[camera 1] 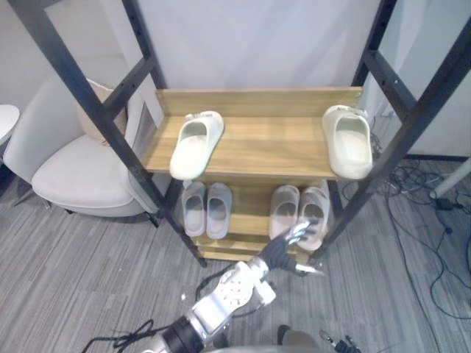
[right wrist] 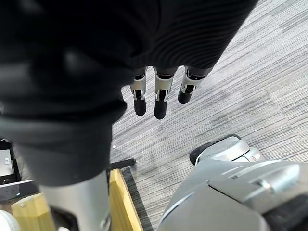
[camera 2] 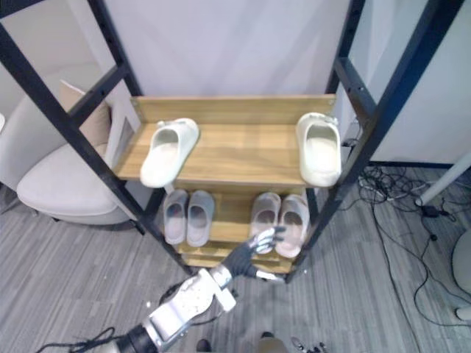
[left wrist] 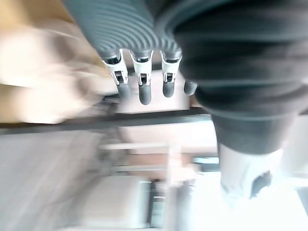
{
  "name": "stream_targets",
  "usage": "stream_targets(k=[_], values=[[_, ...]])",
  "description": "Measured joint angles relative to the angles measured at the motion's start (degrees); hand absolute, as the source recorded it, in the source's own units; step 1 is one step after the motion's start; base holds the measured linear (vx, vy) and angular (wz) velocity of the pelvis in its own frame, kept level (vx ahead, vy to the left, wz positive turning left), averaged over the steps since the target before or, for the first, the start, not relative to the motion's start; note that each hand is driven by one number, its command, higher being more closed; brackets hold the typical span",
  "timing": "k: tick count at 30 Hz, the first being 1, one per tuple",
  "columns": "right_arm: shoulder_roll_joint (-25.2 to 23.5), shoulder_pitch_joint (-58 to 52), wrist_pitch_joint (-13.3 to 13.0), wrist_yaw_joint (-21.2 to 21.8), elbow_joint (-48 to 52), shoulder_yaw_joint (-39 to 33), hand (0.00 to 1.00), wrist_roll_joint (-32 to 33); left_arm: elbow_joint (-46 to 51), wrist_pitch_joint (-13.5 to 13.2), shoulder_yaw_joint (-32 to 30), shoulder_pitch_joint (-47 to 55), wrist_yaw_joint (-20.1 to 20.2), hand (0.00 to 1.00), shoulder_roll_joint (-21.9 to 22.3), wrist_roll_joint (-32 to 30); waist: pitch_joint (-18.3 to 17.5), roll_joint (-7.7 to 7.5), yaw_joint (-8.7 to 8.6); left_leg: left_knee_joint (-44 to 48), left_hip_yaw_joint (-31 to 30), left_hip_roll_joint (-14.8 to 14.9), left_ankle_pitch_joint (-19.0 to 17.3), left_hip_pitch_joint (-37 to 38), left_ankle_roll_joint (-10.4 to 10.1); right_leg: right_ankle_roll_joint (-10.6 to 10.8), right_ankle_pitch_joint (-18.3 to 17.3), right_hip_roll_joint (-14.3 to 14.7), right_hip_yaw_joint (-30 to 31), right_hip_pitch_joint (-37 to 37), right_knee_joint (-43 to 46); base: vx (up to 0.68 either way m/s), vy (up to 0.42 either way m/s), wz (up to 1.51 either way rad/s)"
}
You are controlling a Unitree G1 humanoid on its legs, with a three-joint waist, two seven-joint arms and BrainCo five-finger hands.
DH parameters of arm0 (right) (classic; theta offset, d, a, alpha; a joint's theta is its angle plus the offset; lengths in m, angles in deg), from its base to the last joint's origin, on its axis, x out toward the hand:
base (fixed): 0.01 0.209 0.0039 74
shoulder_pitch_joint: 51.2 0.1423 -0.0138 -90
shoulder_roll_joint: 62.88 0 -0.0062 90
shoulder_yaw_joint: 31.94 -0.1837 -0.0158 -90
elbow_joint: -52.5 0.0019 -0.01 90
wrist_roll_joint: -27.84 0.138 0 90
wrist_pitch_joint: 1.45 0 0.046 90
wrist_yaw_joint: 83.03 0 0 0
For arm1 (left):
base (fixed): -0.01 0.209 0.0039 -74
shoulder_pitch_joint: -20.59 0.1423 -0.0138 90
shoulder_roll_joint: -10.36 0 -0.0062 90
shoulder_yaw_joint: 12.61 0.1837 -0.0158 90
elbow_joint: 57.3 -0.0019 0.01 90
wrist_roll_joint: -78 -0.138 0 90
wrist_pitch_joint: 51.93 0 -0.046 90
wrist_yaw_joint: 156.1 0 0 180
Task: Organize the slippers on the shoe rack
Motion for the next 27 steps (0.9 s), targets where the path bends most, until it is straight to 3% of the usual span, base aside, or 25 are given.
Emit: stream_targets(k=[3,9,14,19,27], values=[[0.40,-1.32,-0.43,-0.39,1.19,0.82,0.00,-0.10,4.16,-1.46,-5.01,-2.98,-4.03,0.00,0.25,0.24,-1.30,0.50,0.24,0.00,1.20,0.19,-0.21,0.17,-0.08,0.27,-0.45,0.37,1.28,-0.81,0.60,0.01,-0.017,-0.20],[0.34,-2.66,-0.43,-0.77,1.18,0.80,0.00,-0.16,4.25,-1.88,-14.07,-8.18,-10.05,0.00,0.12,-1.81,-1.63,0.08,0.26,-0.01,2.01,0.28,-0.19,0.74,-0.10,-0.19,-0.39,0.57,1.90,-0.80,1.14,0.02,-0.014,-0.06],[0.32,-3.02,-0.43,-0.77,1.17,0.76,0.00,-0.20,-3.79,-1.29,-21.82,-15.54,-14.60,0.00,-1.31,-6.68,-2.56,-0.59,0.19,-0.08,2.57,0.32,-0.20,0.81,-0.10,-0.25,-0.33,0.75,2.43,-0.92,1.05,0.01,-0.007,-0.06],[0.18,-3.03,-0.41,-0.74,1.13,-1.40,0.00,-0.20,-12.89,0.58,-26.81,-21.36,-17.45,0.00,-6.54,-6.80,-2.61,-1.04,-0.19,-0.22,3.51,0.42,-0.27,0.59,-0.10,-0.31,0.33,1.22,3.51,-1.78,0.22,0.01,-0.010,-0.11],[-0.06,-2.92,-0.39,-0.04,1.19,-1.62,0.00,-0.20,-23.41,2.70,-29.33,-30.17,-18.09,0.00,-15.99,-7.42,-2.56,-1.25,-0.61,-0.06,4.87,0.36,-0.47,-0.38,0.14,-0.39,1.31,1.70,5.10,-3.12,-0.26,0.01,-0.007,-0.11]])
